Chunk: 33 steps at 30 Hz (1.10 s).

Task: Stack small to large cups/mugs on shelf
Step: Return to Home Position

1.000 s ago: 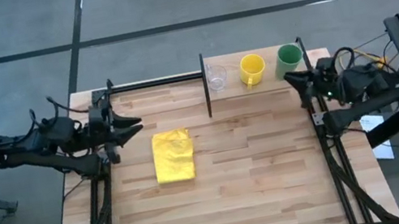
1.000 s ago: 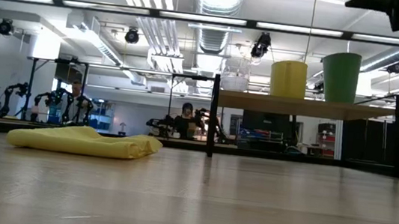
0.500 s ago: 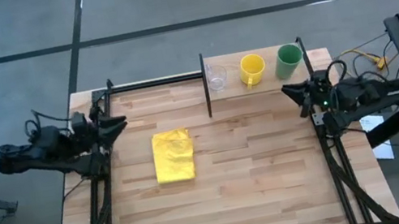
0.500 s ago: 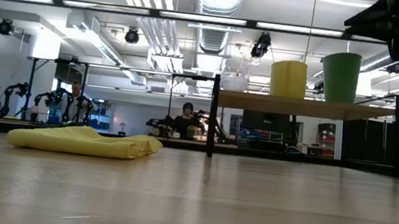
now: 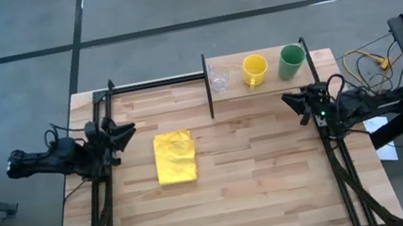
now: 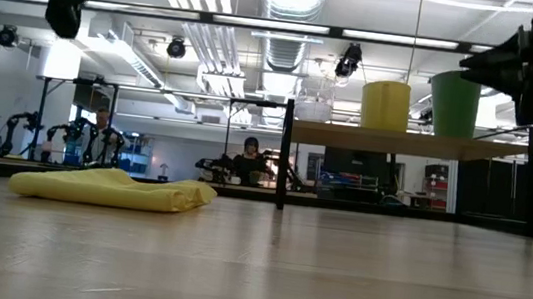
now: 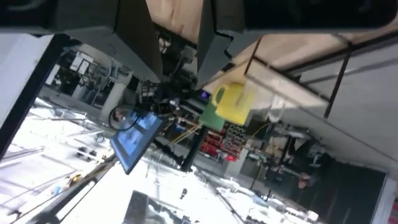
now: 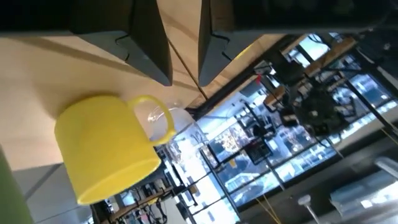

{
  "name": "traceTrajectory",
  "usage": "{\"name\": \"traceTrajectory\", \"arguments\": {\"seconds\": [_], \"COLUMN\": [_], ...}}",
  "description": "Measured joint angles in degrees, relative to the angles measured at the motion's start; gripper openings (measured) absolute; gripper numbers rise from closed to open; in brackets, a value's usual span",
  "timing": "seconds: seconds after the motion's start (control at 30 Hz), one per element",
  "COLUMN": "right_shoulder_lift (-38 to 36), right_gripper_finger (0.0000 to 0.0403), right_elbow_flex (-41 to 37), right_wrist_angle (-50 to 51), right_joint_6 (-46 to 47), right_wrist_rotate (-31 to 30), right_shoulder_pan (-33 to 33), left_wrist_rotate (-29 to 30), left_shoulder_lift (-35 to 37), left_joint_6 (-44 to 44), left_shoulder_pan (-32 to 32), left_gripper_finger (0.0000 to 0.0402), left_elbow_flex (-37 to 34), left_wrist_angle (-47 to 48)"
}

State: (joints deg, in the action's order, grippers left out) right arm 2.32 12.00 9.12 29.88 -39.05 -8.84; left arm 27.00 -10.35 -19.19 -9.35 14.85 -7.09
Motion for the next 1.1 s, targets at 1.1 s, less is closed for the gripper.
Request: {"name": "traceTrajectory", "arguments": {"seconds": [1.1], "right_shoulder_lift": [-0.16], "right_gripper_finger": [0.0077], "right_elbow_flex": [-10.42], "right_wrist_angle": [-9.42], "right_joint_6": [5.78], "right_wrist_rotate": [-3.04], "right_shoulder_pan": [0.00], "left_wrist_rotate": [3.57], "left_shoulder_lift": [3.61], "left_joint_6": [-1.15], "left_shoulder_pan": [0.00], "left_gripper_finger": [0.0089], "left_elbow_flex": [-14.45], "left_wrist_angle": [-2.25]}}
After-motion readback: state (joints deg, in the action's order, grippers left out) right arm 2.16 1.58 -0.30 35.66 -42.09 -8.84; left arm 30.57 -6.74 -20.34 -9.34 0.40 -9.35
